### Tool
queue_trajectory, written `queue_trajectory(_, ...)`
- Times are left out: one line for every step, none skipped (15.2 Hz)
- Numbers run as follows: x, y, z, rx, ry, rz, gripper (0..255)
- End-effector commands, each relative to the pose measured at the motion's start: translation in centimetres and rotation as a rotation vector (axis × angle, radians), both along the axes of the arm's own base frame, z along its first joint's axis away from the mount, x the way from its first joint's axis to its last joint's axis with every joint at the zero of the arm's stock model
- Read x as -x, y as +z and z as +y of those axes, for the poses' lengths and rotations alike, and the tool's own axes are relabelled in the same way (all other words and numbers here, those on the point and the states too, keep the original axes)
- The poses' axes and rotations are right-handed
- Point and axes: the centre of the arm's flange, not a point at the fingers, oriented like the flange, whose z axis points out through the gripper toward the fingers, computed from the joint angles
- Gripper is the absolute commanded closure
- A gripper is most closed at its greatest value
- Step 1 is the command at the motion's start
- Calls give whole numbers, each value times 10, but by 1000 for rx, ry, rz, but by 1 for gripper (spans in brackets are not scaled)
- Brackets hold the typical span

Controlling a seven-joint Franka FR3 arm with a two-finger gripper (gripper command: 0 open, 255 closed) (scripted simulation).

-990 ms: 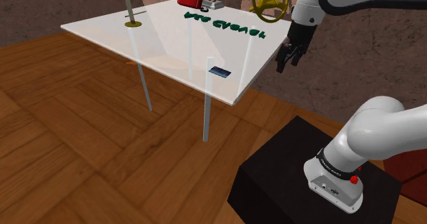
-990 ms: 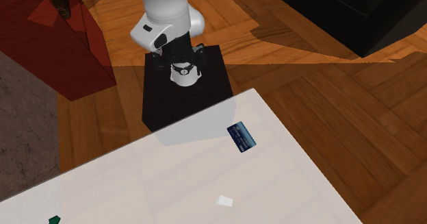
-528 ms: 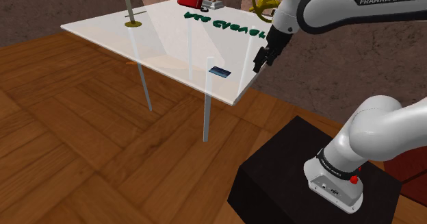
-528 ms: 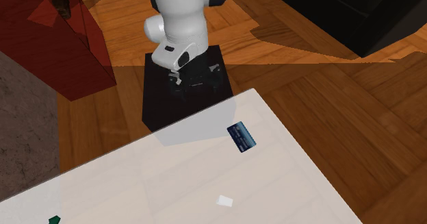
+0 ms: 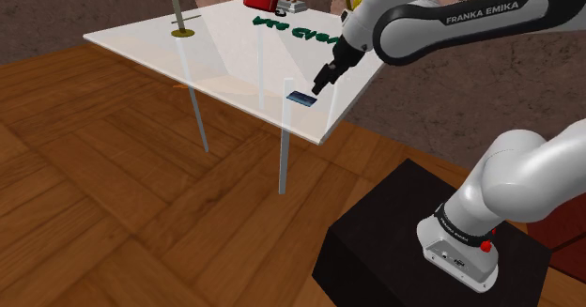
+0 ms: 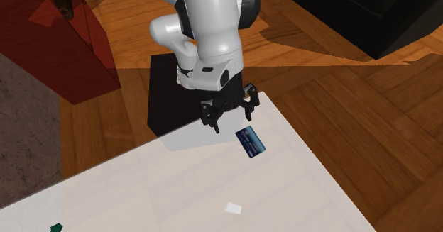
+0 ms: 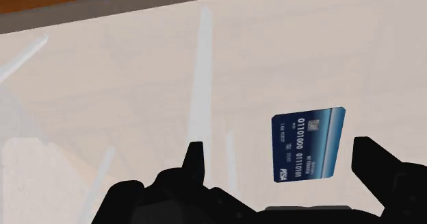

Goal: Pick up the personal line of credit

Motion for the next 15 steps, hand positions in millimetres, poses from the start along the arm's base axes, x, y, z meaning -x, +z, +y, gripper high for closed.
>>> queue_trajectory(-16, -1, 12, -7, 35, -61, 0)
queue_trajectory(-22, -2, 19, -10, 52, -89, 0)
queue_trajectory(-29, -2, 26, -13, 69, -117, 0)
queue_trajectory(-35, -3, 33, -16, 87, -145, 0)
queue_trajectory(-41, -3, 40, -19, 104, -173, 0)
queue_trajectory(-43, -3, 42, -20, 109, -182, 0)
queue_trajectory(-43, -8, 42, -20, 109, -182, 0)
queue_trajectory(-43, -13, 42, -20, 109, -182, 0)
queue_trajectory(-43, -19, 42, -20, 109, -182, 0)
queue_trajectory(-43, -24, 42, -20, 109, -182, 0)
queue_trajectory(-43, -29, 42, -20, 109, -182, 0)
queue_trajectory(-43, -34, 42, -20, 109, -182, 0)
queue_trajectory(-43, -43, 42, -20, 109, -182, 0)
queue_trajectory(-43, -43, 42, -20, 109, -182, 0)
queue_trajectory(-43, -43, 42, -20, 109, -182, 0)
